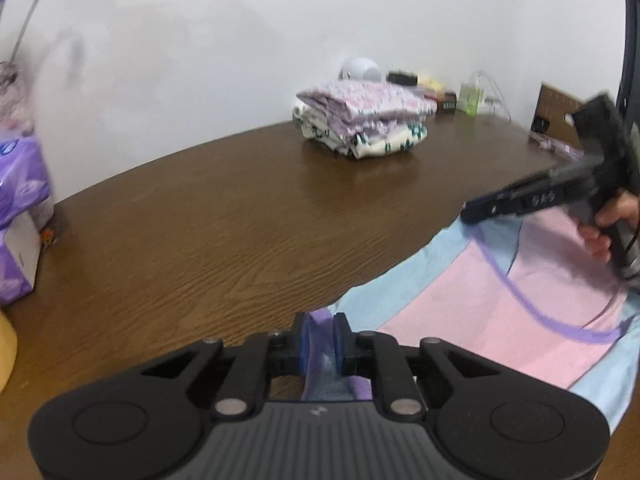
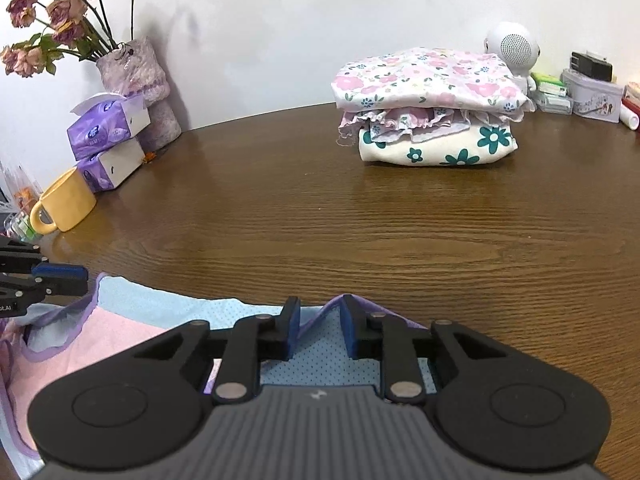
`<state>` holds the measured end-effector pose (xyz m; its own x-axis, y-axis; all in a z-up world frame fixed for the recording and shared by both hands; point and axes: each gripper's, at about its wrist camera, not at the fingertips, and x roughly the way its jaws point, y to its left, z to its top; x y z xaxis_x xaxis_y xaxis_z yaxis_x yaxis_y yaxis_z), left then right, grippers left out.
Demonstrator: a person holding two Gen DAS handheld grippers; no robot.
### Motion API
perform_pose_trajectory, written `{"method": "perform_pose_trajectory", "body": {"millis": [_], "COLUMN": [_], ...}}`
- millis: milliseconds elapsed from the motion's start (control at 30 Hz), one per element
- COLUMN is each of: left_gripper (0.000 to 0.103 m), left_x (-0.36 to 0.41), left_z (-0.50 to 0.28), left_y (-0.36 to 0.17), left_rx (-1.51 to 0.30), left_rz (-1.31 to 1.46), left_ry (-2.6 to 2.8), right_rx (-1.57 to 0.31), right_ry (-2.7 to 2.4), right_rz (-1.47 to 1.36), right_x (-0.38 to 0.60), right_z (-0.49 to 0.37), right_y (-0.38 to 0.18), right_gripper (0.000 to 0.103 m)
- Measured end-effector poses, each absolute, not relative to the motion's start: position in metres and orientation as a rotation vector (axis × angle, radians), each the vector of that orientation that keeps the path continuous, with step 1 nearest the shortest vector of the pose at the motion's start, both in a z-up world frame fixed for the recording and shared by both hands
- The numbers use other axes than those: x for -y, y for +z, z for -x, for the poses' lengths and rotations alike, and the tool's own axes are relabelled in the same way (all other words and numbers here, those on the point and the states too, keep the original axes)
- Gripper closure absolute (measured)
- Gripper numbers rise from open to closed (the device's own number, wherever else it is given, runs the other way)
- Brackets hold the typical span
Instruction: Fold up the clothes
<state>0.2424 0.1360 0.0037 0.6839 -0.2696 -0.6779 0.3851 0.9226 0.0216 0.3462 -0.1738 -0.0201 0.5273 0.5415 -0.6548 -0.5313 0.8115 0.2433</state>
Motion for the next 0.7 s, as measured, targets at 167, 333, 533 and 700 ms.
{"method": "perform_pose_trajectory", "body": {"millis": [167, 333, 533, 700], "left_gripper": [0.09, 0.077, 0.096, 0.099], "left_x": [-0.137, -0.142, -0.136, -0.123], "left_z": [-0.251, -0.255, -0.258, -0.252], "left_y": [-0.007, -0.011, -0.01, -0.007], "left_rx": [-0.761, -0.75, -0.762, -0.736], "left_rz": [-0.174, -0.13, -0.068, -0.074], "left_ry": [-0.389, -0.375, -0.278, -0.205], "right_rx": [-0.786, -0.784, -0.774, -0.763], "right_ry": [0.65, 0.655, 0.647, 0.638], "right_rz": [-0.01, -0.015, 0.009, 0.03], "right_x": [0.174, 0.174, 0.17, 0.167], "right_z": [-0.347, -0.347, -0.345, -0.342], "right_y": [-0.02, -0.021, -0.021, -0.021], "right_gripper": [0.079, 0.078, 0.078, 0.078]}}
